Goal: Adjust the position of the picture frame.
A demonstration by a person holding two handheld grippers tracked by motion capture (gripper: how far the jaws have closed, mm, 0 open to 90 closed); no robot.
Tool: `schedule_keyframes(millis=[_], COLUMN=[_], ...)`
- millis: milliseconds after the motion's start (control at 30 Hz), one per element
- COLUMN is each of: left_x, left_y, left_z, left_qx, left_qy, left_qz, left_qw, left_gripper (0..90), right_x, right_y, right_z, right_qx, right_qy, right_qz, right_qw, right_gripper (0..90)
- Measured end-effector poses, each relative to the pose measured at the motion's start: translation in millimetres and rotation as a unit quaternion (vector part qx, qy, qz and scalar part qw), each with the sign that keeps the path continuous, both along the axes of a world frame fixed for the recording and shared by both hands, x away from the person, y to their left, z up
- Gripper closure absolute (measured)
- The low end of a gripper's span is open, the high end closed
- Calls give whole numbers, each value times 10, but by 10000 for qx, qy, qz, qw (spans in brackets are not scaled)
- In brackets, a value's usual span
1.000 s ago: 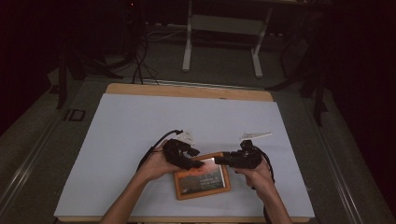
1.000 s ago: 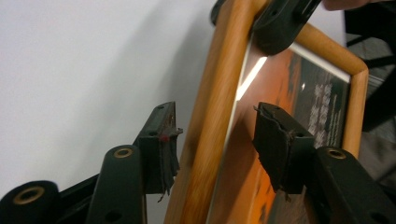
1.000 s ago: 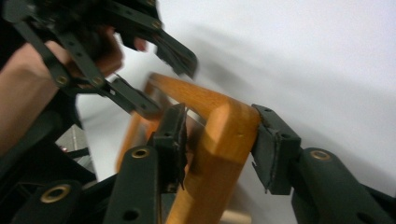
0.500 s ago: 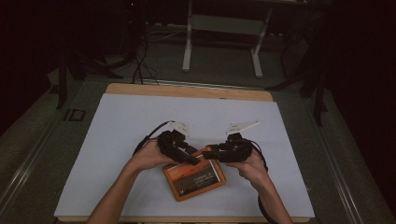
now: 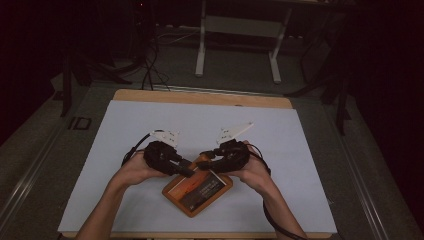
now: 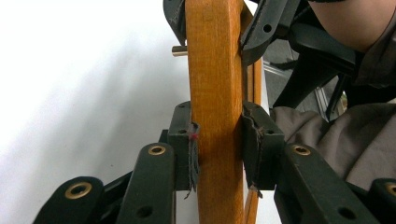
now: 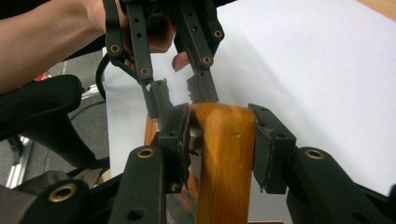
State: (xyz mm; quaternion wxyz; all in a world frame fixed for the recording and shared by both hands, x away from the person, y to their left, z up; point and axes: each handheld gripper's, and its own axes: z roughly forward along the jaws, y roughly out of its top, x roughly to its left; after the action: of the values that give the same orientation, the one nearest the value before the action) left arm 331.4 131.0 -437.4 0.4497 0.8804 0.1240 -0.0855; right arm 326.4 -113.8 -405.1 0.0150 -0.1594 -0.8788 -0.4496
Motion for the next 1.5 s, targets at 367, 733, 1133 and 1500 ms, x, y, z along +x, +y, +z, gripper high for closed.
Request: schedule_keyframes(millis=[367,733,1133,1500], left_x=[-108,-182,-269,-262], left_y=[253,459,612,472], left_z=[-77,-191,-310,-341], left_qx=[-156,-321,-399,-766], left_qy=[17,172,330,328], left_qz=[426,876,1315,1667], left_qw=[9990,9955,9900,9825], left_gripper=[682,676,670,688], right_x=[-138,-305,-355,-211], right_y=[-279,-283,-206,-345], right_z=[-216,-646,-803,-648], right_qx=[-61,193,787,822], right_qy=[71,809,1375,1208], right_qz=[-641,-752,-644,-1062], right_qw=[9979,9937,9853,9836], right_gripper=[364,468,668,668])
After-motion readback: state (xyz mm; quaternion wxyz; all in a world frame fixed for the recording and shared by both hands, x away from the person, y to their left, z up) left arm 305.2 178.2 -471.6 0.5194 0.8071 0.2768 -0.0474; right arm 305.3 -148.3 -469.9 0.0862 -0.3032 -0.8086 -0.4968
